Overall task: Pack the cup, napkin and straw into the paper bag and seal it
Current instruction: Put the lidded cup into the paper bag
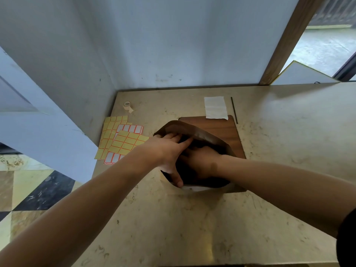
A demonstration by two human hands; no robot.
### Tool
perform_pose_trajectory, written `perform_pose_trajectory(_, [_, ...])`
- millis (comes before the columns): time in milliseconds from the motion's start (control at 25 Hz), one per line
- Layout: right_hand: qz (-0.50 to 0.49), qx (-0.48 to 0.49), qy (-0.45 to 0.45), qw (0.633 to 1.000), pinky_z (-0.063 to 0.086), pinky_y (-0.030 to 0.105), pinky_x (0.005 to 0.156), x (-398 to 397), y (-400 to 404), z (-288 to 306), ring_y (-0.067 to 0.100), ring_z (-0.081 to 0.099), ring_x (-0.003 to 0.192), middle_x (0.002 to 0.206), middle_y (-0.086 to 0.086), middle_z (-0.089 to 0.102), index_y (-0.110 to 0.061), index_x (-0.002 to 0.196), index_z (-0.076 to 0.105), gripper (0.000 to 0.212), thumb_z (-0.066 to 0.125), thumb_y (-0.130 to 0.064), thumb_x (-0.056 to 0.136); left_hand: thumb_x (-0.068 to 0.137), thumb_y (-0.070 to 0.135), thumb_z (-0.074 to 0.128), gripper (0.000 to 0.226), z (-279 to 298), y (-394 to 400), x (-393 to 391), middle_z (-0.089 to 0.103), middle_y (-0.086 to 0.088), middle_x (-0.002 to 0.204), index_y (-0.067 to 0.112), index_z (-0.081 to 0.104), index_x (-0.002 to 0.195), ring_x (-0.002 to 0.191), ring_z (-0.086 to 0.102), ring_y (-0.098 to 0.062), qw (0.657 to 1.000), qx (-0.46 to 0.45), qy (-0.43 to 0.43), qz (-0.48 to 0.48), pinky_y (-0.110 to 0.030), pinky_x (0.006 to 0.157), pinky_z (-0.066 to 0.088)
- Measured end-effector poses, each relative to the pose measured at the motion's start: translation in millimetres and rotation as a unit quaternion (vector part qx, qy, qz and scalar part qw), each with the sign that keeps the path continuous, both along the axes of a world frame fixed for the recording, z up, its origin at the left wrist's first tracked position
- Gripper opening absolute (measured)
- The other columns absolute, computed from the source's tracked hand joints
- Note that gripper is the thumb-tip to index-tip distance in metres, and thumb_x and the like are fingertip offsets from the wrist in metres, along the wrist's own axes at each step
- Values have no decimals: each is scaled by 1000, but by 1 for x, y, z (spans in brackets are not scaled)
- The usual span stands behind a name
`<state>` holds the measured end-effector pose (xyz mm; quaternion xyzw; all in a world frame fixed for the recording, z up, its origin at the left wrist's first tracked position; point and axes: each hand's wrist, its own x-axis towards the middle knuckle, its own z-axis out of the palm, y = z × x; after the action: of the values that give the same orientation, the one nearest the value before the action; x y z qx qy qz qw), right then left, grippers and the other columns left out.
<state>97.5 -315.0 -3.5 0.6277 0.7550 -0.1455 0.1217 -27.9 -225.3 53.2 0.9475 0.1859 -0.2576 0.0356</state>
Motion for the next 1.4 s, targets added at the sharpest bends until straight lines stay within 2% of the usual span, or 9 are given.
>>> perform_pose_trajectory(120, [-26, 1, -6, 1000, 45, 42, 98, 11, -14, 18, 30, 42, 130, 152, 4, 31, -28, 149, 17, 94, 63, -62, 75, 48, 80, 72, 138, 2, -3, 0, 5, 1, 163, 34, -8, 151, 148, 6, -25, 1000, 14, -8, -2, -46, 117, 18])
perform_pose_trajectory(200, [-41, 15, -24, 999, 46, 37, 93, 19, -25, 31, 26, 45, 125, 148, 2, 36, -27, 149, 20, 95, 64, -62, 73, 49, 80, 71, 136, 2, -3, 1, 9, 1, 163, 34, -6, 152, 148, 9, -25, 1000, 14, -23, -12, -47, 118, 18])
perform_pose_trajectory(360, [-50, 48, -43, 997, 40, 38, 103, 34, -50, 57, 22, 40, 131, 150, -3, 35, -30, 150, 19, 91, 58, -67, 77, 54, 81, 68, 130, 5, -6, 0, 13, 3, 162, 35, -4, 152, 148, 12, -24, 999, 8, -46, -24, -48, 118, 19])
perform_pose_trajectory(480, [-67, 68, -47, 994, 33, 36, 108, 42, -66, 72, 19, 32, 136, 152, -7, 30, -34, 151, 14, 89, 53, -70, 79, 61, 83, 61, 119, 8, -6, -3, 17, 6, 161, 36, -1, 152, 147, 17, -23, 996, 12, -78, -39, -46, 116, 25])
perform_pose_trajectory(640, [-103, 83, -20, 991, 32, 34, 109, 52, -84, 87, 14, 25, 140, 154, -11, 27, -38, 151, 12, 88, 51, -72, 79, 66, 85, 52, 111, 12, -7, -11, 26, 6, 158, 35, 3, 152, 142, 28, -22, 992, 23, -110, -51, -42, 111, 31])
perform_pose_trajectory(800, [-100, 104, 2, 990, 34, 32, 107, 51, -91, 90, 12, 26, 139, 152, -13, 30, -39, 150, 15, 83, 51, -68, 81, 69, 83, 53, 107, 14, -10, -19, 27, 5, 157, 35, 4, 152, 141, 29, -21, 992, 27, -113, -54, -41, 111, 31])
perform_pose_trajectory(1120, [-77, 151, 30, 985, 40, 29, 101, 52, -82, 87, 10, 42, 127, 140, -14, 47, -40, 144, 34, 65, 48, -65, 85, 74, 75, 57, 97, 20, -6, -17, 36, 7, 152, 37, 12, 151, 136, 36, -17, 987, 12, -152, -55, -36, 105, 39])
perform_pose_trajectory(1240, [-72, 181, 45, 980, 42, 25, 95, 55, -77, 87, 8, 49, 120, 132, -15, 55, -40, 137, 44, 55, 47, -63, 88, 80, 68, 58, 83, 24, 0, -15, 45, 11, 145, 37, 23, 149, 129, 43, -13, 979, 0, -191, -65, -31, 98, 42])
perform_pose_trajectory(1400, [-85, 222, 63, 969, 47, 23, 85, 61, -70, 89, 5, 58, 105, 114, -15, 67, -36, 122, 61, 45, 46, -62, 87, 86, 55, 60, 57, 27, 7, -10, 63, 15, 123, 38, 46, 138, 108, 58, -7, 965, -43, -254, -52, -23, 85, 48])
